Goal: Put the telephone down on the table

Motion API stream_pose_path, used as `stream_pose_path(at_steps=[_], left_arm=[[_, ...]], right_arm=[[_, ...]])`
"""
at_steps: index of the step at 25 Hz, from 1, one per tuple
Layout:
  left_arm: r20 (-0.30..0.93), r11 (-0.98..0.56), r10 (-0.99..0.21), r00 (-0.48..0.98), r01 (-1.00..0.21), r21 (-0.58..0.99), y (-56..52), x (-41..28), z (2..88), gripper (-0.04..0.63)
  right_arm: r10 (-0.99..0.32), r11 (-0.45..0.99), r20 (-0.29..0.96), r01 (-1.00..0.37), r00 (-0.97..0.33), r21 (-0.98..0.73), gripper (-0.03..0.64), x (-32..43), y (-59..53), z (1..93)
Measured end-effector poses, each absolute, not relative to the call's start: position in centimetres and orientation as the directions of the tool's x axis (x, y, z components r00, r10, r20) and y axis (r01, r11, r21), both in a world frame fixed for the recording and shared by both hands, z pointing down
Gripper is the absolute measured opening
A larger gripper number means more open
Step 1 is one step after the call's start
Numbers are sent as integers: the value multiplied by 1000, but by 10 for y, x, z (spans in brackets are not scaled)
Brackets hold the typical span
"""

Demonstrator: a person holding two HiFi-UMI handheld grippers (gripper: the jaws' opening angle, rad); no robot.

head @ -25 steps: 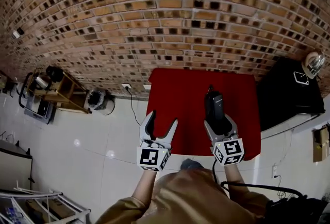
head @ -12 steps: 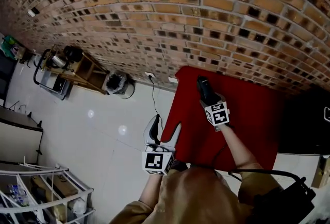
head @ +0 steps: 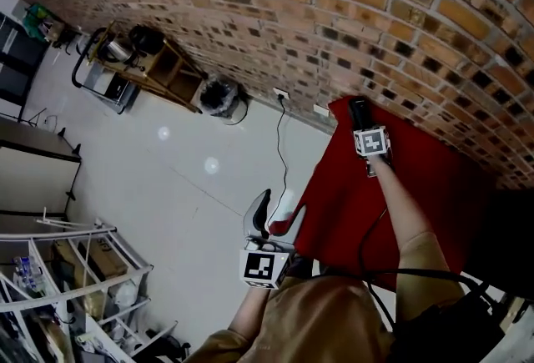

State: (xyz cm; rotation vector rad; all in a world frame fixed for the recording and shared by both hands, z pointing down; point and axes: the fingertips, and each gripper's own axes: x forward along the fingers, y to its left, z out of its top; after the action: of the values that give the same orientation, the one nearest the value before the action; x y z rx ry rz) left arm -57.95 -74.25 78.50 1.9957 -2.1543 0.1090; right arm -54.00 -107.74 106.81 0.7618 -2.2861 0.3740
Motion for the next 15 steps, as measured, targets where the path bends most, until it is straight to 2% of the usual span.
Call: stream_pose_path(at_steps=[3, 5, 6, 8, 9, 13, 15], left_arm=[[204, 120, -974, -102, -989, 81, -731, -596, 796, 333], [203, 133, -972, -115, -988, 80, -727, -603, 798, 333], [202, 134, -973, -116, -988, 79, -725, -604, 798, 333], [196, 130, -974, -112, -988, 80, -724, -605, 794, 333], [190, 127, -976, -109, -988, 83, -724, -605, 791, 333], [78, 88, -994, -82, -994, 71, -733, -593, 762, 333], [66, 55, -997, -51, -996, 71, -739, -577, 747, 333]], right_arm=[[-394, 732, 753, -675, -526, -89, 299, -536, -1079, 1096], [-403, 697, 753, -707, -520, -115, 307, -533, -1078, 1107], [-417, 689, 739, -714, -530, -124, 329, -532, -1080, 1111], [-448, 683, 705, -719, -549, -126, 461, -529, -1084, 1120], [-458, 690, 689, -713, -562, -123, 488, -527, -1081, 1111], [-481, 732, 600, -669, -639, -125, 488, -502, -1037, 1027], [-503, 736, 531, -660, -682, -152, 486, -477, -1013, 989]])
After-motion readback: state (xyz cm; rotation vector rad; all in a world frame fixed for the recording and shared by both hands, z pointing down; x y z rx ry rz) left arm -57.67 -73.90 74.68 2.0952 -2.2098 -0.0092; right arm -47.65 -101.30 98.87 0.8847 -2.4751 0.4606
